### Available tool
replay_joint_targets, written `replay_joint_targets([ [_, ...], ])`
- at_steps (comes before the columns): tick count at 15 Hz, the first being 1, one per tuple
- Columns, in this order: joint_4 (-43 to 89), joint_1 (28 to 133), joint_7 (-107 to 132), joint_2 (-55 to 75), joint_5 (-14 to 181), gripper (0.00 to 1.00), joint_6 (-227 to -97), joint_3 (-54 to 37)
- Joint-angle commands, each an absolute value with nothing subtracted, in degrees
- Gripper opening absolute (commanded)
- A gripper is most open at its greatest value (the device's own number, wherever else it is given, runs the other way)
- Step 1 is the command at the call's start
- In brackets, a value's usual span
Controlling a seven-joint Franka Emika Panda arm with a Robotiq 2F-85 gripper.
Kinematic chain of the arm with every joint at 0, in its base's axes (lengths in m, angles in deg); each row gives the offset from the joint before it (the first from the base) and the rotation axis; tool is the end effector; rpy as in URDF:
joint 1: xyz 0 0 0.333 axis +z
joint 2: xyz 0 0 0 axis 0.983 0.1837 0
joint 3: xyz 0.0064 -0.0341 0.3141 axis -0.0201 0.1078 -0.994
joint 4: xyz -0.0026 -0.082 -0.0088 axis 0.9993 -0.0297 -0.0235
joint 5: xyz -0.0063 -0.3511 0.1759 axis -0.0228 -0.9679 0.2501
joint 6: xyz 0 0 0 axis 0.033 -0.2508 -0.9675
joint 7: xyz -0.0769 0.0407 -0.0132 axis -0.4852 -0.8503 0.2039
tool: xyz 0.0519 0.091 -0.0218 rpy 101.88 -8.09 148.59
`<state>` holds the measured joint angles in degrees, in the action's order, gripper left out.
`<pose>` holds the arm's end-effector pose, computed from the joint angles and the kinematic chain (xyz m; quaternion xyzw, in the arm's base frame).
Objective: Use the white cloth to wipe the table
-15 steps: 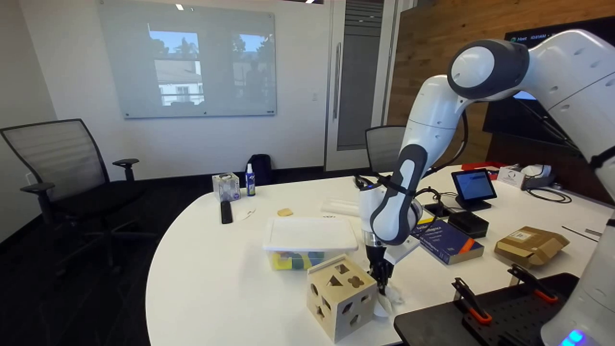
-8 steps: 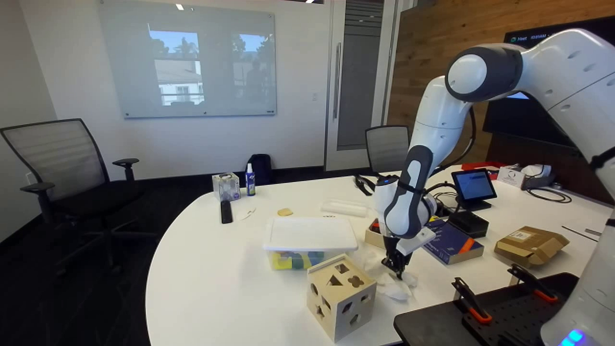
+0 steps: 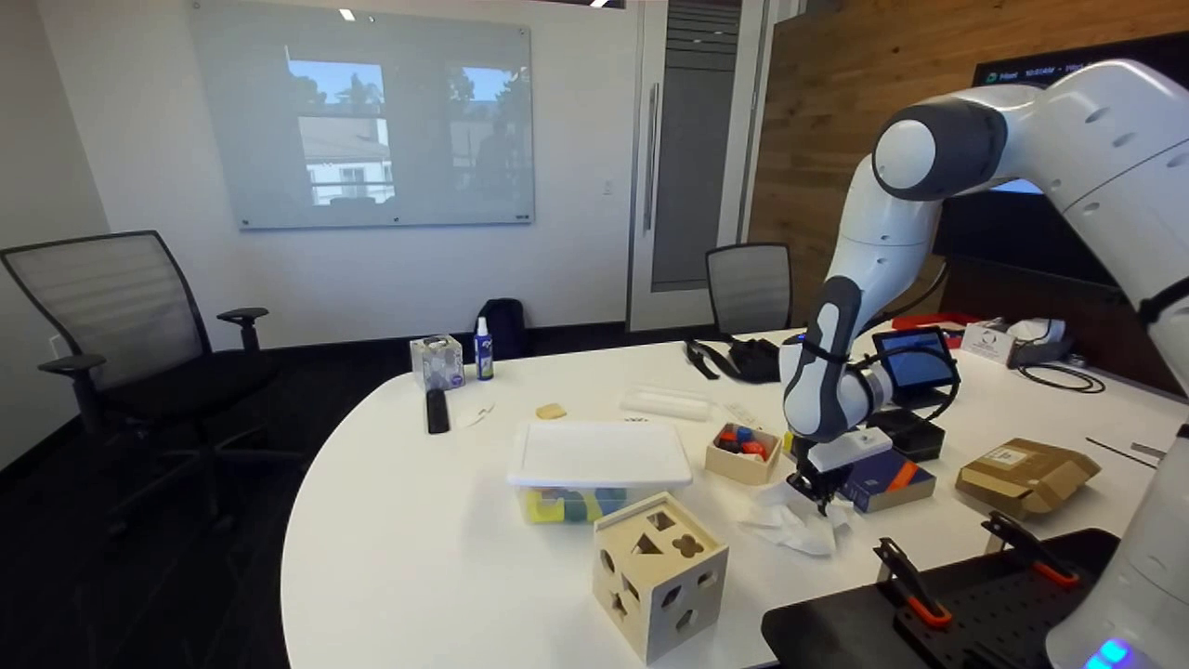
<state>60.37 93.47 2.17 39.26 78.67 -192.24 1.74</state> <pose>0.4706 -0.0161 0.0086 0.9902 -0.0351 -0.0740 0.1128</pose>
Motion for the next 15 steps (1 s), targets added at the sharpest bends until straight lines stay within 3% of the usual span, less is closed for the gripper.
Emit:
replay_joint_targets([
  [1,59.5,91.6,2.0,40.1,81.1,0.01,-193.7,0.5],
  [10,62.1,90.8,4.5,38.6,82.6,0.01,-194.6,-7.6],
  [15,68.4,93.7,1.1,37.0,82.7,0.01,-196.2,-1.5],
])
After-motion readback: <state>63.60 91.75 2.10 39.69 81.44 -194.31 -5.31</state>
